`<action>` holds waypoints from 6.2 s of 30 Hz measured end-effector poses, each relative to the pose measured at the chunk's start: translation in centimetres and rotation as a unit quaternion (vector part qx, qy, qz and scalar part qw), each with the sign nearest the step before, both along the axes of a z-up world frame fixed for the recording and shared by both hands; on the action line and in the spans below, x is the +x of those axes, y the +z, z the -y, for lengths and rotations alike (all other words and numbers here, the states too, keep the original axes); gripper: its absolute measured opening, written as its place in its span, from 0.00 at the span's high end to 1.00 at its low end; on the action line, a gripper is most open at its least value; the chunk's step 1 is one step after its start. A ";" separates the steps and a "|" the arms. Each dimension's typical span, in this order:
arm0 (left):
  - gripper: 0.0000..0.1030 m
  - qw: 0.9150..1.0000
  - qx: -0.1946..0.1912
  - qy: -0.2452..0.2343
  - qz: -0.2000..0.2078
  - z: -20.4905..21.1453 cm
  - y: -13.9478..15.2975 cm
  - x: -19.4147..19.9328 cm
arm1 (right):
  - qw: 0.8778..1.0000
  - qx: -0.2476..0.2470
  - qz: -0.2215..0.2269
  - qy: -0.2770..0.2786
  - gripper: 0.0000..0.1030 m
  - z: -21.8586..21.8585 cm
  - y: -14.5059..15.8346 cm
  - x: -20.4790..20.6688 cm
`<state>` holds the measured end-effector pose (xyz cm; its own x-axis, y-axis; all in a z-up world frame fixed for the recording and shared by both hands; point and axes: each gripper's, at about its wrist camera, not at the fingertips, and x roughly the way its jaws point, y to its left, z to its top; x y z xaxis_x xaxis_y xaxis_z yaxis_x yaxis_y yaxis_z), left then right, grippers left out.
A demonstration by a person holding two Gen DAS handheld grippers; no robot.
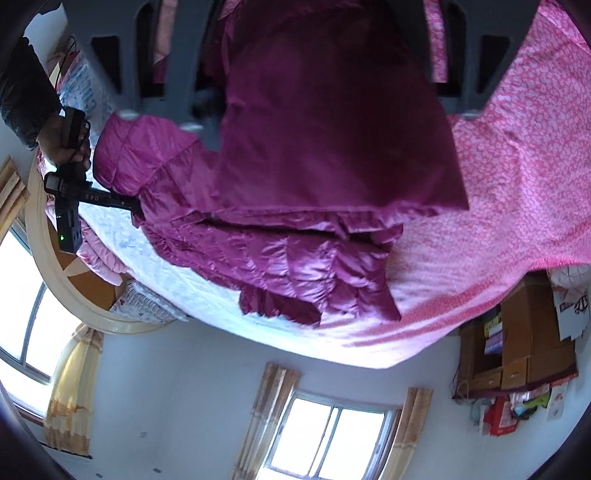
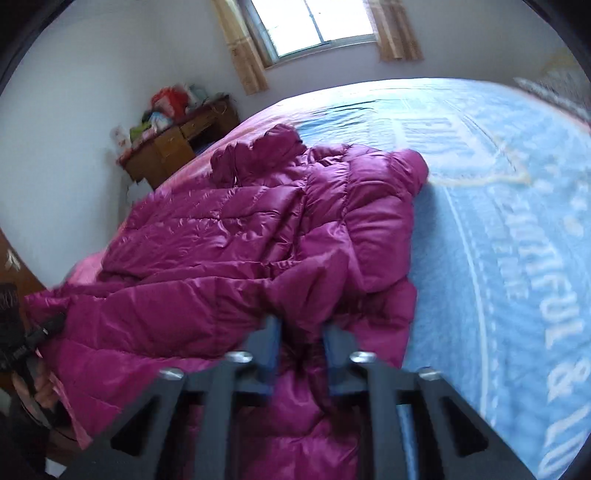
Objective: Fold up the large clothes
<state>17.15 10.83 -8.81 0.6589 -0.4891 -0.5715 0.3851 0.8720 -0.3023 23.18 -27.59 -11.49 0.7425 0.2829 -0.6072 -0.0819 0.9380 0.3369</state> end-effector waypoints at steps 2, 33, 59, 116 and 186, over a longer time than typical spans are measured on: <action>0.67 1.000 -0.006 -0.004 0.001 0.1 0.2 -0.4 | 1.000 0.009 0.020 -0.011 0.90 0.2 0.5 -1.8; 0.85 0.993 0.056 0.100 0.014 5.7 6.3 19.0 | 0.987 -0.049 0.089 -0.125 0.91 1.4 9.2 8.5; 0.85 0.996 0.042 0.067 0.038 6.9 3.6 19.6 | 0.997 0.042 -0.032 -0.053 0.33 4.0 3.6 14.3; 0.02 0.981 0.113 0.069 -0.143 13.3 3.1 37.0 | 0.986 -0.021 -0.168 0.006 0.43 -6.4 4.0 34.3; 0.37 0.989 0.084 0.111 -0.044 12.1 3.9 29.3 | 0.997 -0.007 -0.044 0.068 0.81 -5.3 -0.8 25.3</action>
